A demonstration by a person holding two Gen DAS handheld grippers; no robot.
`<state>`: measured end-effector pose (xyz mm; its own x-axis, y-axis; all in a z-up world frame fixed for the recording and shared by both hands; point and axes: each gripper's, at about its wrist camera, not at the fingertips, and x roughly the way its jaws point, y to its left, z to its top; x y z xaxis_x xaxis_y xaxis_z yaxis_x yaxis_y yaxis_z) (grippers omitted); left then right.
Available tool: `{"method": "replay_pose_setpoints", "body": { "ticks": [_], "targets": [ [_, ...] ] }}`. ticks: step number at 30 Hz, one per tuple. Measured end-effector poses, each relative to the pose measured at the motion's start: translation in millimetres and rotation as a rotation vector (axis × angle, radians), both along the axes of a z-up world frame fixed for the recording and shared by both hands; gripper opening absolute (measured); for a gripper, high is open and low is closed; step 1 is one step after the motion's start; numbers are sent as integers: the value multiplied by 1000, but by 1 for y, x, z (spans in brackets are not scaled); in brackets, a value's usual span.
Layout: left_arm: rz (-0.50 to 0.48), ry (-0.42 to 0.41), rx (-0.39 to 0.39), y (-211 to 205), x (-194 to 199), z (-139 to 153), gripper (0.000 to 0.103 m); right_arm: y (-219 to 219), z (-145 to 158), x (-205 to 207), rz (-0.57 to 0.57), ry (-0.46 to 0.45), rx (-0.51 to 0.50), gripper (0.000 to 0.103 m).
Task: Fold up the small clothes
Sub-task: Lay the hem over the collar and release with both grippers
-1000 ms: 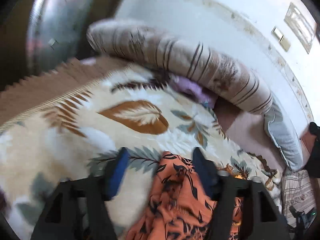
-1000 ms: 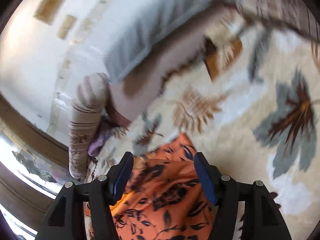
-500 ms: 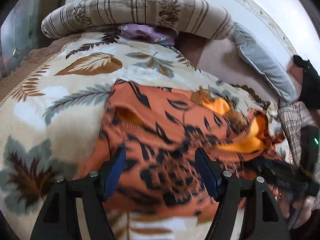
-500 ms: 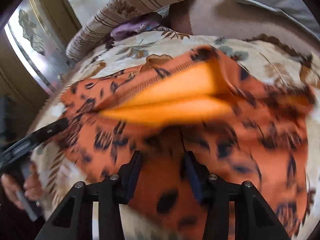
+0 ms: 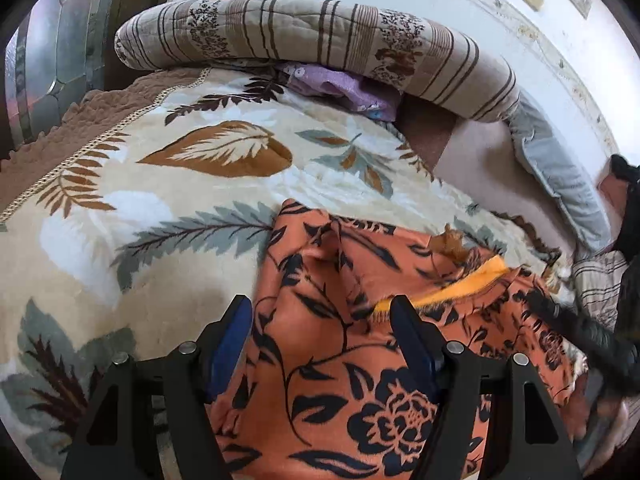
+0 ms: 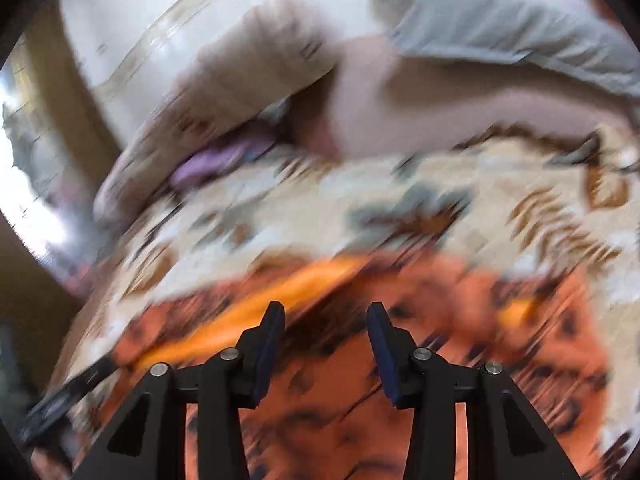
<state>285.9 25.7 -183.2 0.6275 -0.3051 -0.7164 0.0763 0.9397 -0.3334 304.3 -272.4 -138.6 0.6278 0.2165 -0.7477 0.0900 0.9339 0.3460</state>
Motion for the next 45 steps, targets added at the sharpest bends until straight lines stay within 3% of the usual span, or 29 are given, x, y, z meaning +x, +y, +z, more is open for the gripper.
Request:
{"method": "replay_pose_setpoints", "body": {
  "ticks": [4, 5, 7, 10, 13, 15, 20, 23, 25, 28, 30, 31, 35, 38, 40, 42, 45],
  "targets": [
    [9, -9, 18, 5, -5, 5, 72, 69, -23, 12, 194, 119, -44, 47],
    [7, 1, 5, 7, -5, 4, 72, 87, -29, 21, 214, 128, -98, 47],
    [2, 24, -19, 8, -4, 0, 72, 103, -34, 48, 206, 127, -160, 47],
    [-22, 47, -16, 4, -1, -5, 72, 96, -29, 88, 113, 90, -106, 47],
    [-38, 35, -6, 0, 1, -5, 72, 69, -4, 105, -75, -47, -52, 47],
    [-49, 34, -7, -2, 2, -5, 72, 45, 12, 102, -157, -92, -2, 48],
    [-40, 84, -7, -7, 6, -15, 72, -25, 19, 52, -195, -47, -74, 48],
    [-57, 95, 78, -19, 2, -19, 72, -81, 17, 9, -269, -3, -104, 48],
    [-69, 79, 134, -25, -1, -20, 72, -116, 17, -12, -327, 10, -67, 48],
    [-77, 70, 168, -30, -3, -22, 73, -159, 26, -40, -461, -1, -68, 49],
    [-80, 69, 175, -29, -2, -23, 73, -180, 27, -44, -511, -6, -55, 76],
    [-82, 67, 179, -29, -2, -24, 73, -187, 22, -41, -518, 14, -36, 81],
    [-85, 55, 201, -33, -1, -25, 75, -190, -5, -18, -427, 130, -27, 81],
    [-86, 39, 228, -37, -1, -27, 75, -181, -21, -6, -378, 152, -72, 72],
    [-86, 33, 234, -38, -1, -27, 76, -167, -29, 5, -327, 196, -176, 17],
    [-80, 31, 227, -37, -1, -27, 76, -155, -28, 5, -319, 187, -304, 7],
    [-71, 22, 226, -37, -2, -24, 76, -170, -8, -8, -439, 101, -316, 7]
  ]
}}
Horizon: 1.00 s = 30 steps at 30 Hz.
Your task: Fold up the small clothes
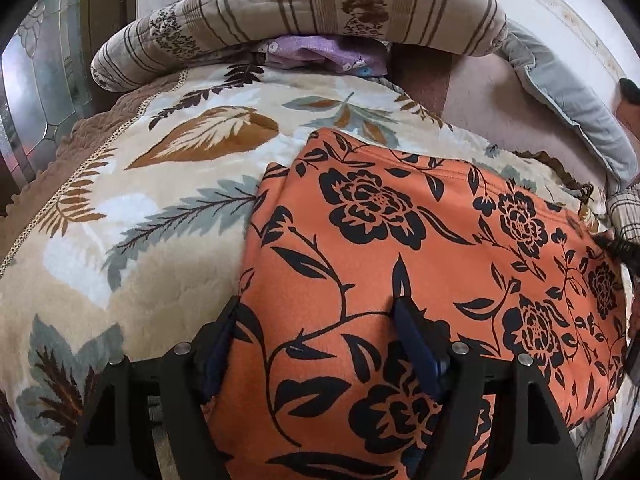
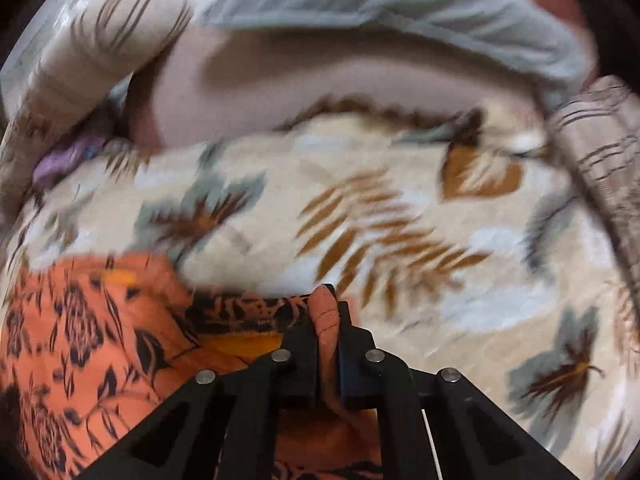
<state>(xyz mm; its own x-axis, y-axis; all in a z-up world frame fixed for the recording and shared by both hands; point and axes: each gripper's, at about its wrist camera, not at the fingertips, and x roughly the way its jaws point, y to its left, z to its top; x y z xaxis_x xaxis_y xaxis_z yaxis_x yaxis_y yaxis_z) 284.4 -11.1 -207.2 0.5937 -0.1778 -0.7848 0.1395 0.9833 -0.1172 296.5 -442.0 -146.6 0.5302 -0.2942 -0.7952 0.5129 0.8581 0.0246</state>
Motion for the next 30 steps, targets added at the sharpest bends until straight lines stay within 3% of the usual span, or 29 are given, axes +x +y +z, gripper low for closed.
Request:
{"method": "replay_pose_setpoints", "body": {
  "ticks": [2, 6, 8, 9, 10, 12, 14, 18, 20, 22, 24, 25, 28, 30],
  "targets": [
    [-2, 0, 8, 0, 0, 0, 76, -23, 7, -7, -108, -41, 27, 7],
    [-7, 6, 7, 0, 0, 1, 76, -47, -6, -7, -183, 15, 181, 10],
    [-3, 5, -2, 3, 1, 4, 76, -43, 5, -24, -198, -64, 227, 14],
    [-2, 3, -4, 3, 1, 5, 76, -41, 12, -33, -198, -101, 225, 26],
    [0, -1, -7, 4, 0, 7, 76, -36, 19, -40, -196, -125, 211, 48],
    [-1, -14, -11, 5, -1, 12, 76, -25, 35, -58, -168, -169, 176, 78],
    [-10, -42, -17, 4, -5, 19, 76, -9, 54, -74, -115, -197, 133, 78],
    [-72, -96, -17, -7, -16, 31, 76, 26, 60, -92, 33, -93, 115, 76],
    [-110, -90, -24, -14, -20, 31, 76, 53, 54, -106, 123, -28, 97, 67],
    [-136, -72, -14, -22, -24, 27, 76, 75, 40, -118, 176, 22, 134, 50],
    [-166, -35, 22, -31, -26, 17, 76, 87, 23, -127, 191, 63, 163, 45],
    [-189, 5, 90, -39, -26, 6, 77, 91, 13, -129, 192, 93, 163, 45],
    [-208, -61, 205, -53, -36, 0, 79, 95, -27, -135, 165, 227, 196, 45],
    [-207, -56, 205, -53, -39, 2, 79, 94, -21, -142, 157, 185, 202, 45]
  ]
}}
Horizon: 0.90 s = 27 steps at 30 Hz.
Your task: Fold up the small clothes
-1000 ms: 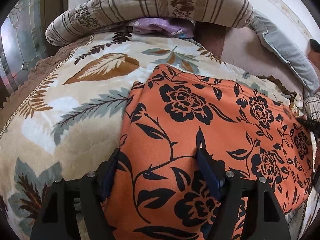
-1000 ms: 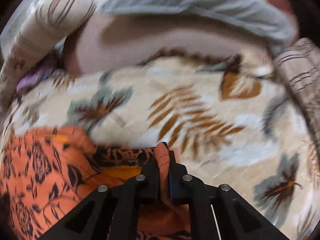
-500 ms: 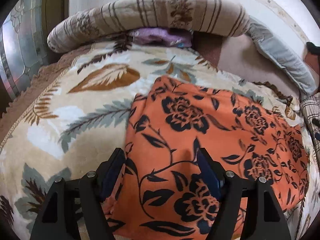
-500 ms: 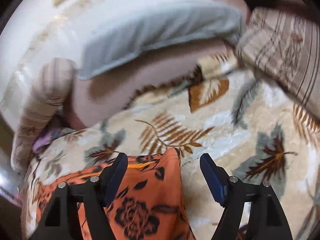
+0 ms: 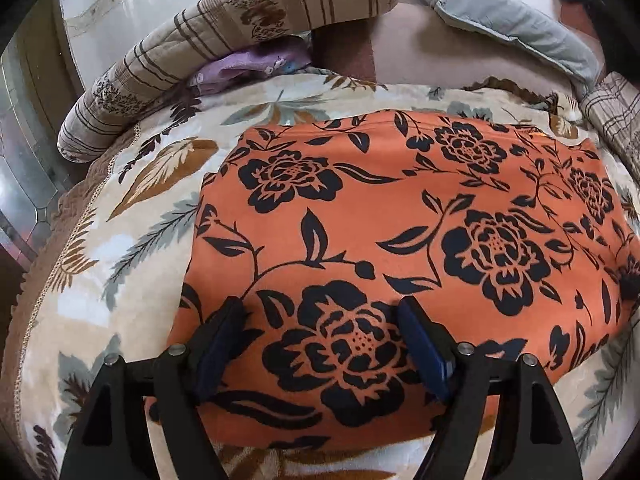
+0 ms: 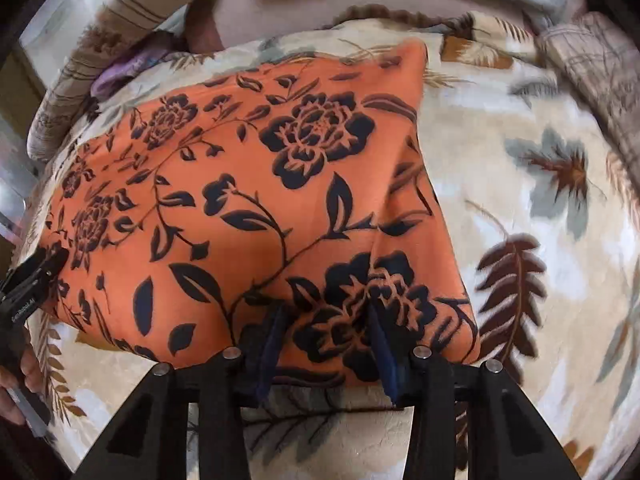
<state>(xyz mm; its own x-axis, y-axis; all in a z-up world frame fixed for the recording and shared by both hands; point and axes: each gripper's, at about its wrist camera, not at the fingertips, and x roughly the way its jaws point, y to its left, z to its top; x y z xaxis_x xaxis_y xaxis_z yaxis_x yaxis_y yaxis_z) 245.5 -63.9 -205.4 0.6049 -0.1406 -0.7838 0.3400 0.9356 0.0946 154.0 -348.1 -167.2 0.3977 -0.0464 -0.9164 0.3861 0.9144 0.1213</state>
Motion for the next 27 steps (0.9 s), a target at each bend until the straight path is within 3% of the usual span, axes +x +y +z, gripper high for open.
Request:
{"method": "replay_pose_setpoints", "body": {
  "ticks": [3, 8, 11, 14, 17, 20, 25, 27],
  "targets": [
    [-1, -7, -59, 7, -7, 10, 79, -3, 19, -8, -14, -78, 26, 45],
    [-26, -54, -61, 6, -21, 18, 79, -17, 35, -4, -93, -210, 34, 46],
    [-35, -61, -43, 3, -18, 14, 79, -22, 26, 12, -107, -186, 32, 46],
    [-26, -44, -22, 0, -9, 7, 79, -27, -8, 31, -110, -55, 88, 49],
    [-7, -32, -22, 1, -2, 3, 79, -23, -5, 38, -82, -66, 83, 64],
    [0, -34, -24, 2, 2, 3, 79, -19, 2, 39, -97, -79, 73, 64],
    [-1, -43, -10, 0, 1, 2, 79, -9, 30, 39, -55, -233, 71, 64],
    [-1, -46, -4, -1, 1, 1, 79, -8, 27, 47, -44, -229, 67, 64]
  ]
}}
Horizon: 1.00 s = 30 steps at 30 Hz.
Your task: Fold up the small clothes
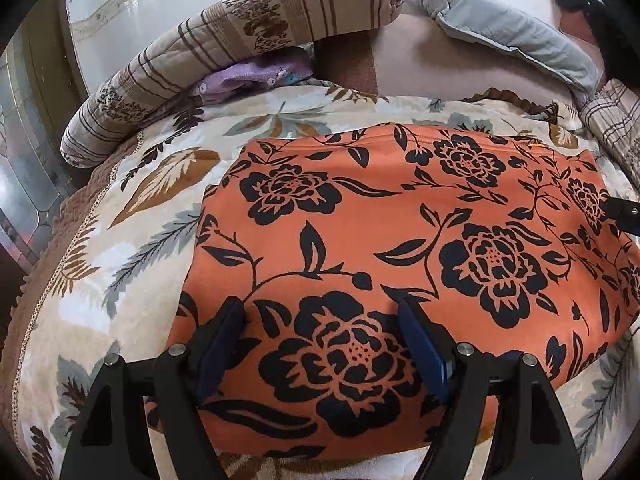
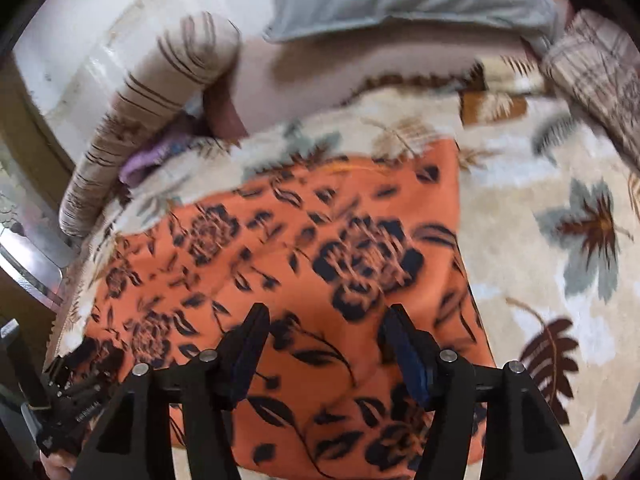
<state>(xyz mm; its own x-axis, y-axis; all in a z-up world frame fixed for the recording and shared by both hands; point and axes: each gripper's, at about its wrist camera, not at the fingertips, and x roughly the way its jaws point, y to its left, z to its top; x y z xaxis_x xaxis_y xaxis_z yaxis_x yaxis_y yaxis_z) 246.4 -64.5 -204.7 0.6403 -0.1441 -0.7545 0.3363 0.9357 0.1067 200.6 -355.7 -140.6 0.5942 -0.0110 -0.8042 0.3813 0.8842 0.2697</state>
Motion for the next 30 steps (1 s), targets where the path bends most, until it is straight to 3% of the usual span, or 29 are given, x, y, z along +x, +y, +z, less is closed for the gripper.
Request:
{"method": "replay_pose_setpoints", "body": {
  "ticks": [3, 5, 7, 20, 26, 30],
  "targets": [
    [-3, -6, 16, -3, 0, -2, 79, -4, -35, 19, 15, 170, 14, 64],
    [-3, -10, 23, -3, 0, -3, 80, 2, -31, 21, 39, 147, -40, 64],
    [-4, -14, 31, -3, -1, -3, 80, 5, -27, 22, 46, 160, -32, 64],
    [0, -10, 21, 6, -24, 7, 80, -6, 9, -45, -49, -16, 275, 64],
    [-2, 59, -58, 18, -49, 11, 80, -8, 13, -82, -95, -58, 383, 64],
    [-3, 172, -169, 26, -57, 9, 80, -13, -2, -101, -149, -60, 488, 64]
  ]
}}
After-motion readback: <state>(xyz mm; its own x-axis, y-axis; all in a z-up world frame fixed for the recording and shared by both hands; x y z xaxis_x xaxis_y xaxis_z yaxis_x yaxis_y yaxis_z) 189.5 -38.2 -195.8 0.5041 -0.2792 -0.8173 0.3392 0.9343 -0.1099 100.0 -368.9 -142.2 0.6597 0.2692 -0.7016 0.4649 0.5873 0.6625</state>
